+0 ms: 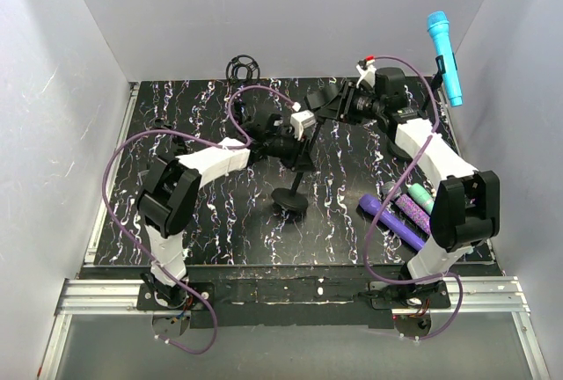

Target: Remove the microphone from the stand

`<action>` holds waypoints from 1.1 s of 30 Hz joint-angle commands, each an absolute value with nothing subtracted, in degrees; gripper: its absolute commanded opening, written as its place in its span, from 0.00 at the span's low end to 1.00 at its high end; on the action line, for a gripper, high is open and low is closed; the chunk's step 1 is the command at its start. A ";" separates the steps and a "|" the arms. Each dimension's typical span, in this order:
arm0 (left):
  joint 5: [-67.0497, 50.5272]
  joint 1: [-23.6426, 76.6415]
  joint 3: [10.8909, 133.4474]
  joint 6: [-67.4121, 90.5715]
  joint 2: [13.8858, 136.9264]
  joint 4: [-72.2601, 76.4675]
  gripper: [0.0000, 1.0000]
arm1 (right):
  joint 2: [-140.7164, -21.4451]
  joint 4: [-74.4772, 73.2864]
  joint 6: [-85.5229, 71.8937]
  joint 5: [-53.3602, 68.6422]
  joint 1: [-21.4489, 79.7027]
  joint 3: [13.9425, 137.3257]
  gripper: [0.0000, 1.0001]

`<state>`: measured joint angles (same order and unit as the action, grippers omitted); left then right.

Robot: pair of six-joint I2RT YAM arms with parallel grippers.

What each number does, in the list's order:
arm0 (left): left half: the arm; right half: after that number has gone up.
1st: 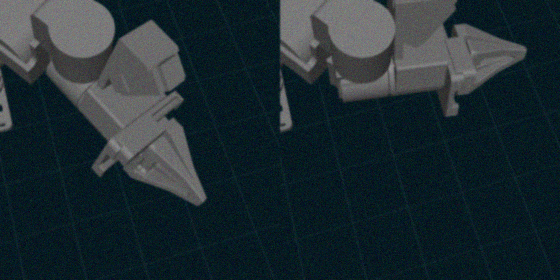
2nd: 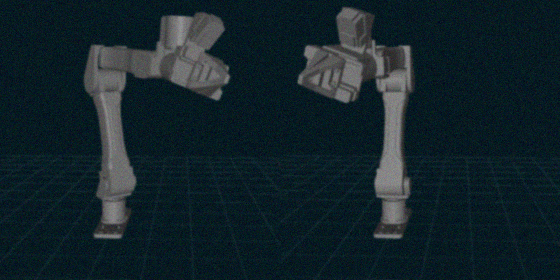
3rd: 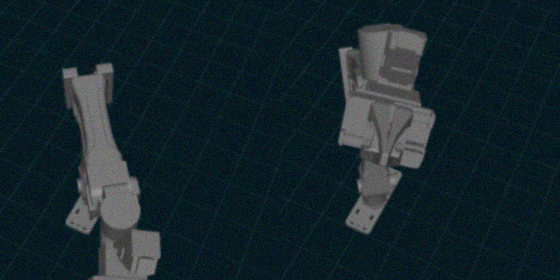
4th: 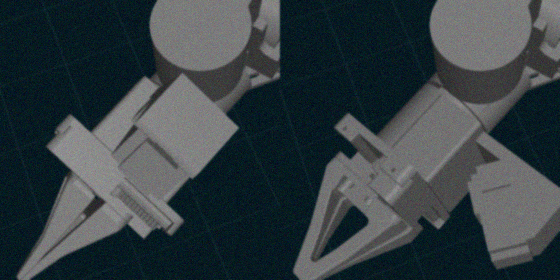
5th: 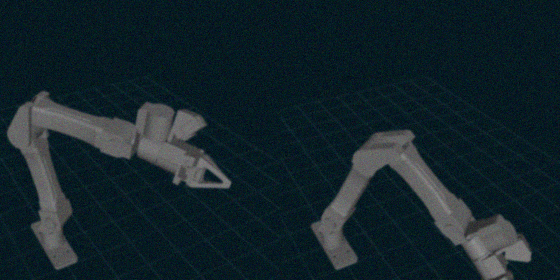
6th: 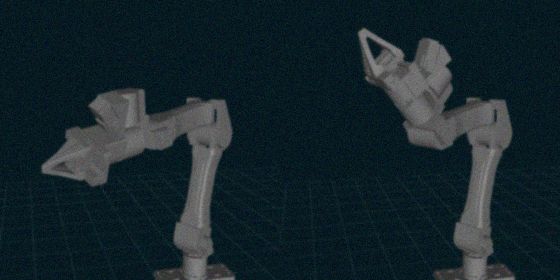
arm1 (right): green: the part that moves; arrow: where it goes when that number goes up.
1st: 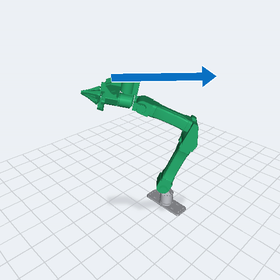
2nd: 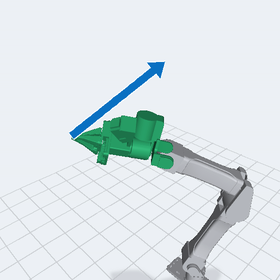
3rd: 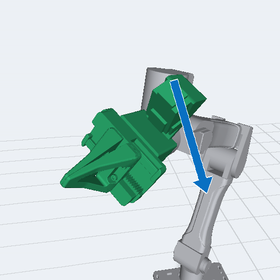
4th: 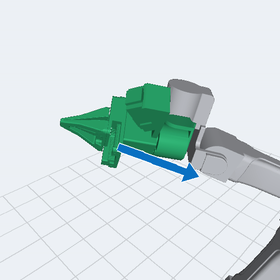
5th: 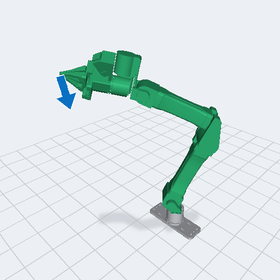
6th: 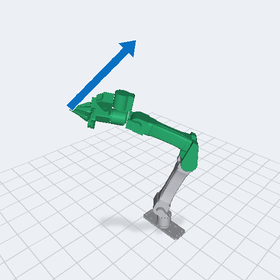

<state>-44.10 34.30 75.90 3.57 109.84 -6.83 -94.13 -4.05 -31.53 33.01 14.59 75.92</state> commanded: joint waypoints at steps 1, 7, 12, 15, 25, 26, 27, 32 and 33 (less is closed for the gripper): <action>4.49 41.45 75.34 -4.99 103.02 -1.96 0.00 | -93.69 -22.70 -40.58 7.39 15.72 86.28 0.01; 17.43 42.28 79.97 -0.82 107.92 -2.78 0.00 | -95.09 -34.99 -45.53 -13.01 21.61 96.24 0.01; -5.50 38.94 83.32 0.63 110.21 -7.56 0.48 | -97.12 -25.51 -37.29 -8.81 20.57 92.65 0.01; -16.21 36.92 82.71 -4.47 109.17 -6.51 0.71 | -97.12 -9.99 -28.42 10.48 17.33 86.25 0.01; -54.22 26.46 89.48 -2.80 115.84 -12.57 0.64 | -99.31 10.72 -28.38 42.98 13.27 81.04 0.01; -53.88 26.63 88.86 -2.99 115.75 -12.31 0.64 | -99.58 10.90 -28.74 43.07 13.27 81.12 0.01; -53.96 26.72 88.34 -2.64 115.84 -11.35 0.63 | -99.84 10.90 -29.00 42.72 13.36 81.21 0.01; -50.28 27.25 87.80 -2.64 117.07 -10.20 0.33 | -100.28 10.46 -29.36 42.36 13.27 81.30 0.01; -49.84 27.33 87.54 -2.55 116.98 -9.24 0.23 | -100.11 10.20 -29.36 42.45 13.27 81.21 0.01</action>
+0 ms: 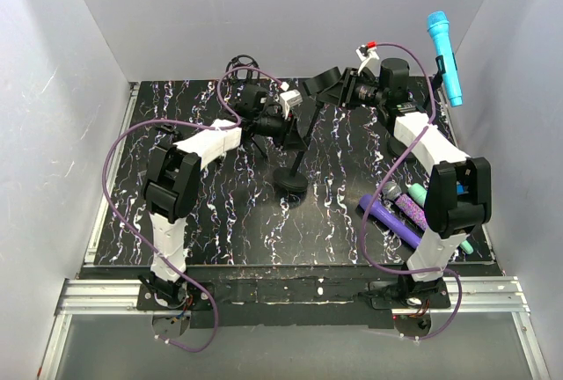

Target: Remove the microphone from the stand

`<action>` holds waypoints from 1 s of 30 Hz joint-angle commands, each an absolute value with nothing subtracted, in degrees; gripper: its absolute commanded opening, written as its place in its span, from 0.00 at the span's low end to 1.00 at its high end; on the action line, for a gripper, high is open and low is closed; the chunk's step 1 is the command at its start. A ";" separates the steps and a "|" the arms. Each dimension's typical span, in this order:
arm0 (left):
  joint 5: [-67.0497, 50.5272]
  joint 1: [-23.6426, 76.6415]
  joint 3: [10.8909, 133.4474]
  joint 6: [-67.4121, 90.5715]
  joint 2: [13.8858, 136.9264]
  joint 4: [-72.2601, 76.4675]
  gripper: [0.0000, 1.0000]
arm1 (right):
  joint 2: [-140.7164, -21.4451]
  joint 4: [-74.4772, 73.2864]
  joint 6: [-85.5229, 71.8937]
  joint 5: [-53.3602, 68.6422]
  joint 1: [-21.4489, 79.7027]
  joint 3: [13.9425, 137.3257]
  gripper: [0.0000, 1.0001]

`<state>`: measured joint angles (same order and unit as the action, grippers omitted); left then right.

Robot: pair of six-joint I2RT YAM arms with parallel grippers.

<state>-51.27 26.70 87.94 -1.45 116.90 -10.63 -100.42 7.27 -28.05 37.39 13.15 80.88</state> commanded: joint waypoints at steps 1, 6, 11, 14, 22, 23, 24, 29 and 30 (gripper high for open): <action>-48.96 27.42 87.37 -2.55 116.55 -8.79 0.10 | -100.02 9.67 -29.79 41.93 13.27 81.21 0.01; -42.29 29.53 86.57 -2.90 112.95 -6.95 0.00 | -97.83 3.18 -34.00 33.43 13.80 81.39 0.01; -8.52 38.64 79.91 -12.18 105.66 2.52 0.00 | -95.19 -13.77 -42.00 11.39 16.60 85.95 0.01; 4.37 40.25 80.76 -11.53 106.52 3.70 0.00 | -95.62 -21.52 -43.68 0.29 19.07 89.29 0.01; -9.63 38.24 83.76 -8.09 108.02 -7.46 0.30 | -95.98 -17.24 -37.37 1.30 19.42 86.14 0.01; -15.67 37.19 83.76 -7.04 107.93 -7.73 0.49 | -95.80 -15.57 -36.14 2.80 18.99 85.18 0.01; -22.17 35.61 83.85 -5.90 107.93 -7.56 0.57 | -95.71 -13.64 -34.82 5.42 18.72 84.12 0.01; -44.54 31.20 87.09 -2.63 110.91 -8.69 0.61 | -96.41 -4.58 -30.24 19.23 17.58 80.07 0.01; -46.04 31.20 87.62 -3.42 111.88 -9.22 0.60 | -96.42 -3.61 -30.06 20.47 17.67 79.89 0.01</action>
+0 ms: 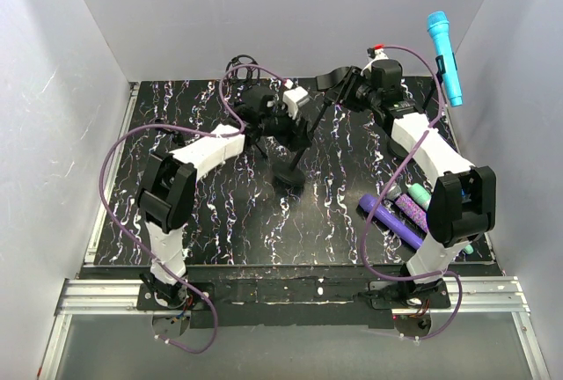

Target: Remove the microphone from the stand

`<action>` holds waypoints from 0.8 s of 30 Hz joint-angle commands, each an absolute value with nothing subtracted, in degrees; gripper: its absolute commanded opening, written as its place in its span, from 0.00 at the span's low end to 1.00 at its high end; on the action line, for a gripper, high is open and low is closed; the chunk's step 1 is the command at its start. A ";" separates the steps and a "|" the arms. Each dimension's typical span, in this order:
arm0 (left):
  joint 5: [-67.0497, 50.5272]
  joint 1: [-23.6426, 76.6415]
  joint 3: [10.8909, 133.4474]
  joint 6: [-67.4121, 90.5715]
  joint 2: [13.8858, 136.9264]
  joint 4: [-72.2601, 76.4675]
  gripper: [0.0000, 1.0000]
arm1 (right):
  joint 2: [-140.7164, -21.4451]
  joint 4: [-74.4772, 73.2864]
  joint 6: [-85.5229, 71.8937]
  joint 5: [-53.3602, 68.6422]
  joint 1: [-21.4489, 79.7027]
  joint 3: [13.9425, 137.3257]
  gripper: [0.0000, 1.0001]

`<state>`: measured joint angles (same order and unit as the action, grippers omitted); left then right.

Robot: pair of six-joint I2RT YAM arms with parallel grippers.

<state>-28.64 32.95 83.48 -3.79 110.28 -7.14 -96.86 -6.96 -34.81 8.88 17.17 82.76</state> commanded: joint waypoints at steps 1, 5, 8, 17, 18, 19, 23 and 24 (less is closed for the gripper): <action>-46.66 31.20 87.97 -4.38 112.41 -9.40 0.58 | -96.50 -2.91 -30.06 21.52 17.67 79.63 0.01; -47.20 31.20 88.15 -5.88 114.25 -8.00 0.52 | -96.68 -1.06 -30.32 24.43 17.58 79.63 0.01; -47.55 31.20 88.59 -6.68 115.40 -7.74 0.41 | -96.68 -1.05 -30.50 24.61 17.58 79.89 0.01; -13.73 36.10 82.46 -2.90 107.86 2.78 0.00 | -95.19 -14.29 -38.92 7.25 19.50 85.94 0.01; -1.01 38.39 81.66 -3.86 106.97 4.73 0.00 | -95.36 -16.94 -39.89 4.68 20.12 87.18 0.01; 3.47 39.54 81.65 -4.39 107.05 5.35 0.00 | -95.71 -18.35 -39.99 2.14 20.82 88.49 0.01; 8.95 39.55 85.33 -3.34 110.47 0.37 0.00 | -97.64 -21.35 -39.73 -5.35 22.32 90.96 0.01; 9.57 39.38 86.39 -2.82 111.26 -2.87 0.00 | -98.08 -21.88 -39.38 -6.67 22.41 91.05 0.01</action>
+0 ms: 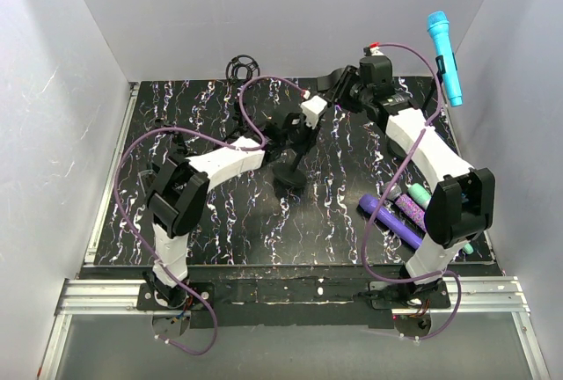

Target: Remove the microphone from the stand

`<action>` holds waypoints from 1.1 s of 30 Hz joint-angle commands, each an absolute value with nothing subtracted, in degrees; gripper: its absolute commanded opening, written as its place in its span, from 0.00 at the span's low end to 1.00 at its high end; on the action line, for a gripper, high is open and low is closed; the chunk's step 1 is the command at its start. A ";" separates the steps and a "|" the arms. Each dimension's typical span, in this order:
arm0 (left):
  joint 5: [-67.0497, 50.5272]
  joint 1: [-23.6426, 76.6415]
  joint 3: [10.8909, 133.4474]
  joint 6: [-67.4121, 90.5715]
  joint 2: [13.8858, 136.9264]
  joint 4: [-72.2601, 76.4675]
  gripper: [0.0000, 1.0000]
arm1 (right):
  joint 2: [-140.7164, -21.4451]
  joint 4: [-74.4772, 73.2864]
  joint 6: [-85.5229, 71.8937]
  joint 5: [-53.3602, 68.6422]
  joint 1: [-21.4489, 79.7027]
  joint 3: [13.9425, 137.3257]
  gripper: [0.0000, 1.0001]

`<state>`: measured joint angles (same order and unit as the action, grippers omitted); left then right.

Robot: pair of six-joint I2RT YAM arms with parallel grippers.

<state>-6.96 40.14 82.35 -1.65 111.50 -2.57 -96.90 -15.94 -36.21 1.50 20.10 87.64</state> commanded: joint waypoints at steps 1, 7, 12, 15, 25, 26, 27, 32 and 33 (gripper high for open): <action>9.06 39.11 87.44 -2.73 112.23 -4.73 0.00 | -98.35 -22.15 -38.85 -7.81 22.33 90.71 0.01; -22.97 33.06 87.71 -0.45 112.41 -7.03 0.52 | -96.68 -12.41 -33.06 2.61 21.01 82.63 0.01; -58.15 26.29 89.55 3.96 115.56 -8.25 0.63 | -97.12 1.47 -25.76 26.68 18.90 77.79 0.01; -62.22 26.19 93.07 -4.81 117.86 -16.68 0.62 | -97.47 4.13 -25.23 31.89 18.46 76.82 0.01; -57.84 27.68 93.69 -8.44 118.65 -17.75 0.19 | -97.03 3.26 -26.89 29.19 18.46 77.69 0.01; -56.87 27.86 93.69 -8.44 118.65 -17.58 0.06 | -96.94 2.64 -27.50 28.14 18.46 78.22 0.01; -55.13 28.12 93.60 -8.00 117.87 -16.62 0.00 | -96.94 1.51 -28.29 26.82 18.46 78.66 0.01; -30.75 31.72 88.69 1.74 110.76 -2.66 0.00 | -95.89 -13.32 -35.49 8.13 19.16 85.15 0.01; -20.58 33.82 88.16 1.32 109.52 -1.16 0.00 | -95.80 -16.93 -36.64 3.04 19.77 86.73 0.01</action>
